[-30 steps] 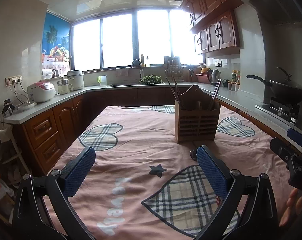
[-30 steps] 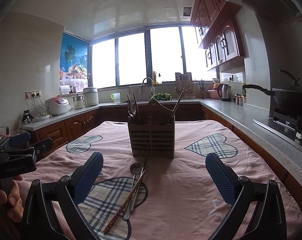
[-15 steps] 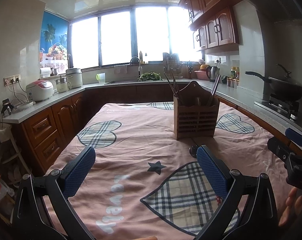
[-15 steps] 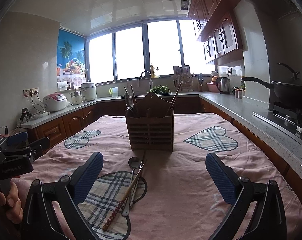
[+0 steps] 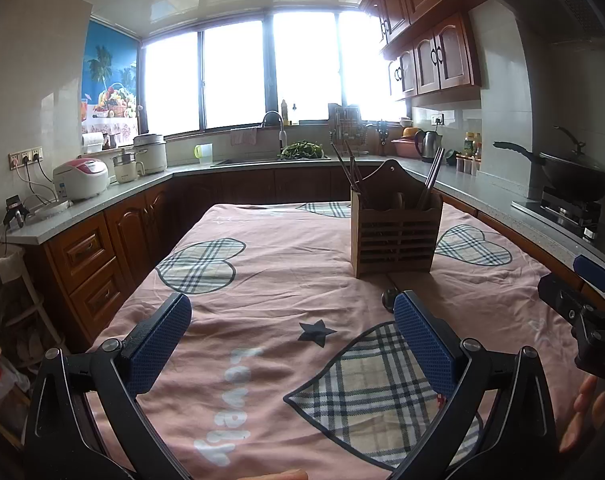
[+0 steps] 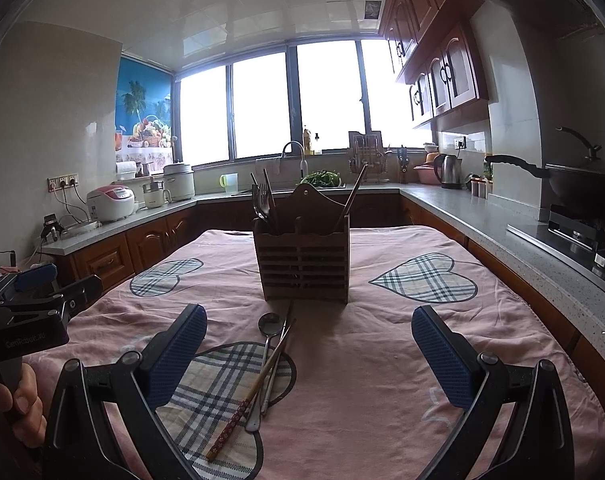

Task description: Organize utensils

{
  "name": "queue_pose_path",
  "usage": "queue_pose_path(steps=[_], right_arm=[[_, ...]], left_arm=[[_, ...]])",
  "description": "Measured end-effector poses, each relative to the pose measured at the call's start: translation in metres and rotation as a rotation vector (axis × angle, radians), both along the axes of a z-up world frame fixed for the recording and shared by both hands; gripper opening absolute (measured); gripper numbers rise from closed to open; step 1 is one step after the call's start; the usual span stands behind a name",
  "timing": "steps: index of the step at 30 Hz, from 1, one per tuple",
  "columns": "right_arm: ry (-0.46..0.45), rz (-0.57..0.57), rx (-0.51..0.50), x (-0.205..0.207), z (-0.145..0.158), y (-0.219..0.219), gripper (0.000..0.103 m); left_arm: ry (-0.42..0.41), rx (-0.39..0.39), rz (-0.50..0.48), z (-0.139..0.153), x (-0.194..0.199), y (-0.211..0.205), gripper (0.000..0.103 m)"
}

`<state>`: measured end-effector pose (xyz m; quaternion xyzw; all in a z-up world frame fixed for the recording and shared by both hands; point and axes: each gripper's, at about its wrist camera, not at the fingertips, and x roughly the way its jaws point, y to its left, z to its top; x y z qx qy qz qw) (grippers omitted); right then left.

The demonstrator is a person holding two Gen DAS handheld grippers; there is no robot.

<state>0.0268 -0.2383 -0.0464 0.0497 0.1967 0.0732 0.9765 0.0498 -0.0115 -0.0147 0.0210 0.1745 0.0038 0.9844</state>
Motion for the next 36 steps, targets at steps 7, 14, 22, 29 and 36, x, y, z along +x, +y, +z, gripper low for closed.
queue_pose_path(steps=[7,14,22,29,36], right_arm=[[0.0,0.001,0.0,0.0001,0.0,0.0003,0.103],[-0.004,0.004,-0.004,-0.0002,0.001,0.0005,0.103],[-0.01,0.009,-0.009,-0.0011,0.0045,0.0014,0.103],[-0.01,0.01,-0.01,-0.0013,0.0047,0.0018,0.103],[-0.012,0.011,-0.012,-0.0017,0.0053,0.0014,0.103]], left_arm=[[-0.002,0.0,0.0,0.0002,-0.0002,0.0003,0.103],[-0.003,0.0,0.0,0.0006,-0.0003,0.0009,0.103],[-0.007,0.004,-0.001,0.002,-0.0018,-0.0002,0.103],[-0.006,0.006,-0.001,0.0025,-0.0027,-0.0008,0.103],[-0.01,0.009,0.001,0.0029,-0.0032,-0.0009,0.103]])
